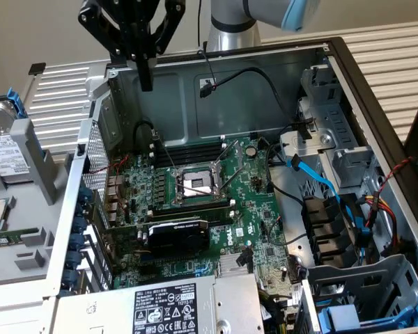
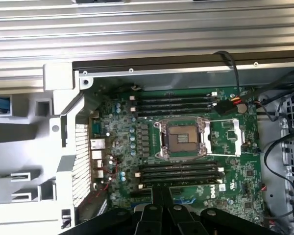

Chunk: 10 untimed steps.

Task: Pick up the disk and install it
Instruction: 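Reach for the disk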

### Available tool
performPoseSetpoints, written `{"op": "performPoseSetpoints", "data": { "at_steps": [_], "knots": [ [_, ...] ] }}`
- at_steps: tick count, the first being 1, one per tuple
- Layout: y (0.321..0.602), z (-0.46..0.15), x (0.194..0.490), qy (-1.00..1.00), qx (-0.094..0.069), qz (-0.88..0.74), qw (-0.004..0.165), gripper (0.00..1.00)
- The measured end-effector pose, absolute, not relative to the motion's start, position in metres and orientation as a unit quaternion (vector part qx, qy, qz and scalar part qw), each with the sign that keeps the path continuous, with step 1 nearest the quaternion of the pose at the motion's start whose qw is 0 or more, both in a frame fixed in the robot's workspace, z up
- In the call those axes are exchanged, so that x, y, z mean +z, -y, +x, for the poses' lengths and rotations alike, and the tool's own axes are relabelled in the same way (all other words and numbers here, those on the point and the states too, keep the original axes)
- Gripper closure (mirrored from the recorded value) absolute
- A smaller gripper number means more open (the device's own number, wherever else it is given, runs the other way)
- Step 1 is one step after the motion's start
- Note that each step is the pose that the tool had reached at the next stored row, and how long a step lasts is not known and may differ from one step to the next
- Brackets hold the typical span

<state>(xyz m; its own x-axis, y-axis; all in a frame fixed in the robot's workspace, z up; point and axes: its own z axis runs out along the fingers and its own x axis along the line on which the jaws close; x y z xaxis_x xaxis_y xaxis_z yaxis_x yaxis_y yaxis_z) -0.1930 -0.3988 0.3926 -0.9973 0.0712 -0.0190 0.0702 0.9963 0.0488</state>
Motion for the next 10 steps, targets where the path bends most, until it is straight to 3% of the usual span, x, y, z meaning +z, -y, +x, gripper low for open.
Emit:
{"op": "performPoseSetpoints", "data": {
  "at_steps": [10],
  "knots": [
    [0.399, -0.239, 0.392, -0.999, 0.024, 0.035, 0.01, 0.89]
  ]
}}
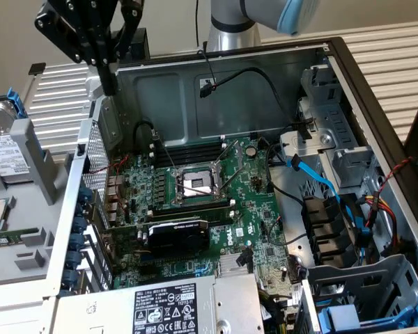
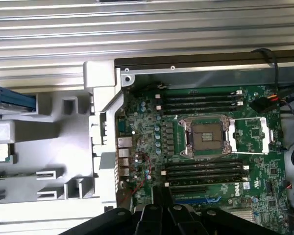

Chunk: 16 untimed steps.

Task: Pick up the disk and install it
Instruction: 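Reach for the disk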

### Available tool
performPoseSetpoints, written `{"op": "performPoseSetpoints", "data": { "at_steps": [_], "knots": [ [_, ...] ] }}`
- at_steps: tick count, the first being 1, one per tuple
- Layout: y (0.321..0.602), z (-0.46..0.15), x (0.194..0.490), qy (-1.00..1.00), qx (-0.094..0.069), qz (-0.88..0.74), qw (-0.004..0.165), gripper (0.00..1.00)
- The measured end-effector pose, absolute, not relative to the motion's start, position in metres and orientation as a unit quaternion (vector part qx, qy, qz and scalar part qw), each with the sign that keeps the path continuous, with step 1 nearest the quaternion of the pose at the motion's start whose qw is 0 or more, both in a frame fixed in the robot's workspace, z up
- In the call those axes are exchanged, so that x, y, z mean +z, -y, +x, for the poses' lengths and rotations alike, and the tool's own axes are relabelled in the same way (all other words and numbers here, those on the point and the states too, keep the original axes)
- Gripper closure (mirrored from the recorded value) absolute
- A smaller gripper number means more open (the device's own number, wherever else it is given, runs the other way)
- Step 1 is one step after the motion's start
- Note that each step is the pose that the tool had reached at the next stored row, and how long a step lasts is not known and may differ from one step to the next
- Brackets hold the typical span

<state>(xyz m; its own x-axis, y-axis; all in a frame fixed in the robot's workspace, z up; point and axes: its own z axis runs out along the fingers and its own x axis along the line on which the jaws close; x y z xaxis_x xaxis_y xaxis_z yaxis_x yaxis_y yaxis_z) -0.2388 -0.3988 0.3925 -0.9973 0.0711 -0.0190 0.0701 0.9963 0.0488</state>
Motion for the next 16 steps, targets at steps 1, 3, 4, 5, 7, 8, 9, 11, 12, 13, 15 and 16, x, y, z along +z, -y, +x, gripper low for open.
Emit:
{"op": "performPoseSetpoints", "data": {
  "at_steps": [1, 3, 4, 5, 7, 8, 9, 11, 12, 13, 15, 16],
  "knots": [
    [0.399, -0.243, 0.393, -0.999, 0.024, 0.035, 0.01, 0.89],
    [0.399, -0.251, 0.392, -0.999, 0.024, 0.035, 0.01, 0.89],
    [0.399, -0.256, 0.392, -0.999, 0.024, 0.035, 0.01, 0.89],
    [0.399, -0.26, 0.392, -0.999, 0.024, 0.035, 0.01, 0.89],
    [0.399, -0.269, 0.392, -0.999, 0.024, 0.035, 0.01, 0.89],
    [0.399, -0.273, 0.392, -0.999, 0.024, 0.035, 0.01, 0.89],
    [0.399, -0.278, 0.392, -0.999, 0.024, 0.035, 0.01, 0.89],
    [0.399, -0.286, 0.392, -0.999, 0.024, 0.035, 0.01, 0.89],
    [0.399, -0.291, 0.392, -0.999, 0.024, 0.035, 0.01, 0.89],
    [0.399, -0.295, 0.392, -0.999, 0.024, 0.035, 0.01, 0.89],
    [0.399, -0.304, 0.392, -0.999, 0.024, 0.035, 0.01, 0.89],
    [0.399, -0.308, 0.392, -0.999, 0.024, 0.035, 0.01, 0.89]
  ]
}}
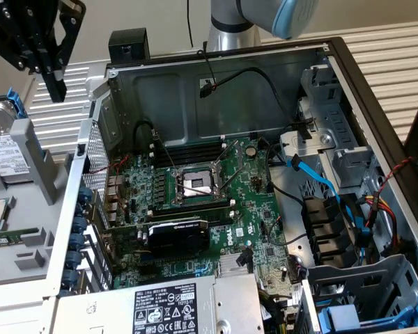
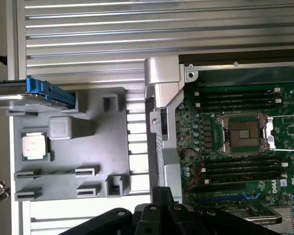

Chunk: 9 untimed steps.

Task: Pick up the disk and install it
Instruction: 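Reach for the disk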

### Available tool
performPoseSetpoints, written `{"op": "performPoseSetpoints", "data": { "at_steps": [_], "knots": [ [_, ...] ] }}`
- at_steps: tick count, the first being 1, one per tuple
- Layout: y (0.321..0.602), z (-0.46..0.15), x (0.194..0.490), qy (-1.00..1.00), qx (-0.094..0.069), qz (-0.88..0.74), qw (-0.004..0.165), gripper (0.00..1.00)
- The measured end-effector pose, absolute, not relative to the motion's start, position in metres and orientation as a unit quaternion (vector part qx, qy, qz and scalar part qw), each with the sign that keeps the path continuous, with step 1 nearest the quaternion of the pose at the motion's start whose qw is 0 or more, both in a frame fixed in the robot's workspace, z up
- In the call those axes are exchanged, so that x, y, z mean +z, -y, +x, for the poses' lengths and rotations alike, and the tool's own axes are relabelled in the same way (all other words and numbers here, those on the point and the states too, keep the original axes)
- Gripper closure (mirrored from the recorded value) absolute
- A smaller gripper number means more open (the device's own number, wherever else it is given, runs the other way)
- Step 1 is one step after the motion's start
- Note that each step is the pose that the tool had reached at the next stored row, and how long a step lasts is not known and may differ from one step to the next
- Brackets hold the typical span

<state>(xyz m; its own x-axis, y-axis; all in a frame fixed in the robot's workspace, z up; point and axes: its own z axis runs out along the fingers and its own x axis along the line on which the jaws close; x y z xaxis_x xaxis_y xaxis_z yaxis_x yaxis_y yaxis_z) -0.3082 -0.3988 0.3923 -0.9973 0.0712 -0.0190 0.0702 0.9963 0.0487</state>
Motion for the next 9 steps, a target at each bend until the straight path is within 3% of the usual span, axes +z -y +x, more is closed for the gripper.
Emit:
{"op": "performPoseSetpoints", "data": {
  "at_steps": [9],
  "knots": [
    [0.399, -0.348, 0.392, -0.999, 0.024, 0.035, 0.01, 0.89]
  ]
}}
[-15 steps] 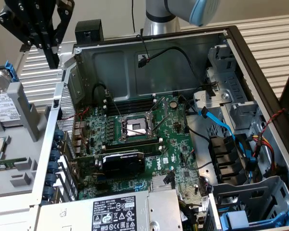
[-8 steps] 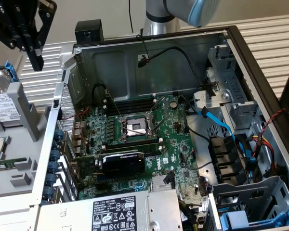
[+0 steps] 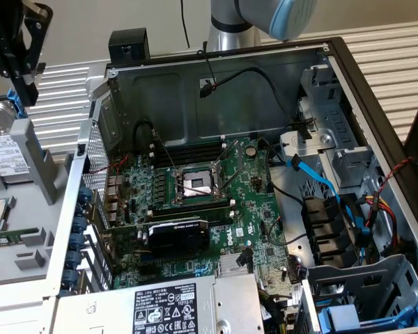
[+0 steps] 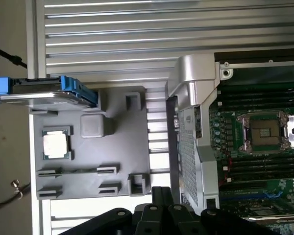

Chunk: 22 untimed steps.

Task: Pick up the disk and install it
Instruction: 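Reach for the disk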

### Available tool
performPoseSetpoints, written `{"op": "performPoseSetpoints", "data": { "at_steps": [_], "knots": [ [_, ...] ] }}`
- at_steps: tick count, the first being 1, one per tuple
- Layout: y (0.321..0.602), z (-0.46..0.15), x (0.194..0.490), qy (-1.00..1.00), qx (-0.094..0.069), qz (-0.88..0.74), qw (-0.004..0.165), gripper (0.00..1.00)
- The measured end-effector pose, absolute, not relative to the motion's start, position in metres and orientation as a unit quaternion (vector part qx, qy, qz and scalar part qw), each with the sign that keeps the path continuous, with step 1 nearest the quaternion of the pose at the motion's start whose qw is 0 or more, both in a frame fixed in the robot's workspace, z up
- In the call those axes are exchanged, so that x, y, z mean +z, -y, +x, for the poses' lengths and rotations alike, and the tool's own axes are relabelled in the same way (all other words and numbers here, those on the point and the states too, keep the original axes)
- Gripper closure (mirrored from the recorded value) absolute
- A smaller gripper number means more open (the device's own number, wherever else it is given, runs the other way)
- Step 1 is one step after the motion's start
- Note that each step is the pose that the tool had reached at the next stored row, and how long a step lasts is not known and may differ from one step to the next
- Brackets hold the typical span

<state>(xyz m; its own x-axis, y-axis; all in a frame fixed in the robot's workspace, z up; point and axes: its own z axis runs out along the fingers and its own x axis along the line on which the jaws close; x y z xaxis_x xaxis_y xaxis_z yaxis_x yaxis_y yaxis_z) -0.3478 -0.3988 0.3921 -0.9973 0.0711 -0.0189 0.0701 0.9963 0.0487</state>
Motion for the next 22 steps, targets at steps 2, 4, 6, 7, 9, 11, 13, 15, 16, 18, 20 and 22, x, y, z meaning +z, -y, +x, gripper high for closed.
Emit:
{"op": "performPoseSetpoints", "data": {
  "at_steps": [2, 4, 6, 7, 9, 11, 13, 15, 16, 18, 20, 22],
  "knots": [
    [0.399, -0.356, 0.392, -0.999, 0.024, 0.035, 0.01, 0.89],
    [0.399, -0.365, 0.392, -0.999, 0.024, 0.035, 0.01, 0.89],
    [0.399, -0.374, 0.392, -0.999, 0.024, 0.035, 0.01, 0.89],
    [0.399, -0.378, 0.392, -0.999, 0.024, 0.035, 0.01, 0.89],
    [0.399, -0.386, 0.392, -0.999, 0.024, 0.035, 0.01, 0.89],
    [0.399, -0.393, 0.392, -0.999, 0.024, 0.035, 0.01, 0.89],
    [0.399, -0.398, 0.392, -0.999, 0.024, 0.035, 0.01, 0.89],
    [0.396, -0.401, 0.392, -0.999, 0.024, 0.035, 0.01, 0.89],
    [0.395, -0.401, 0.392, -0.999, 0.024, 0.035, 0.01, 0.89],
    [0.391, -0.402, 0.392, -0.999, 0.024, 0.035, 0.01, 0.89],
    [0.386, -0.402, 0.392, -0.999, 0.024, 0.035, 0.01, 0.89],
    [0.38, -0.403, 0.392, -0.999, 0.024, 0.035, 0.01, 0.89]
  ]
}}
